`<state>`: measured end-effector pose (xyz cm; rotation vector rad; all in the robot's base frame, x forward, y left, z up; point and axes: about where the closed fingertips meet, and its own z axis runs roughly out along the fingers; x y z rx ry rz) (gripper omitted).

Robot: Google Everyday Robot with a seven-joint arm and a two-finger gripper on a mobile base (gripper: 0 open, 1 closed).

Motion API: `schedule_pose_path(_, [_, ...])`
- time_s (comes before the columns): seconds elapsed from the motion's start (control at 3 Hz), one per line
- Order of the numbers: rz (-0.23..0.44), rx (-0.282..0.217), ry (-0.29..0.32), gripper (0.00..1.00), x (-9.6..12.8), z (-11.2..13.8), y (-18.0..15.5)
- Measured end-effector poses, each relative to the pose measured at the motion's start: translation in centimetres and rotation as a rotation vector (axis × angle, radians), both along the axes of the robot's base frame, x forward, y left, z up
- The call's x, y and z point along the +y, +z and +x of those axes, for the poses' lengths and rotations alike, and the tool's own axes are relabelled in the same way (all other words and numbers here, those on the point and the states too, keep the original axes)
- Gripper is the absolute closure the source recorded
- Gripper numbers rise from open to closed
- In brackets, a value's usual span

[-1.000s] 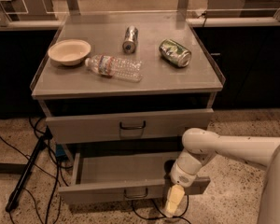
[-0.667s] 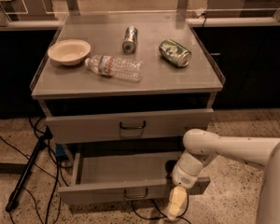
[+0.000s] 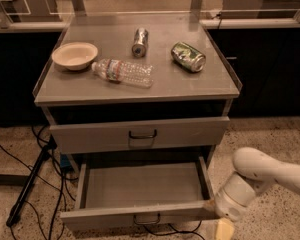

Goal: Open middle drawer

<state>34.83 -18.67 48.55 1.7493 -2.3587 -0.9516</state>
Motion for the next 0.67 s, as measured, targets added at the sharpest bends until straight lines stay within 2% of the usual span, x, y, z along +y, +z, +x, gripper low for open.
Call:
schedule_pose_path(0.33, [0.038,0.034,-0.051,0.00,-3.22,-4.44,1.45])
schedule_pose_path(0.67, [0.040,0.034,-0.058,0.00,-3.46,-4.69,1.41])
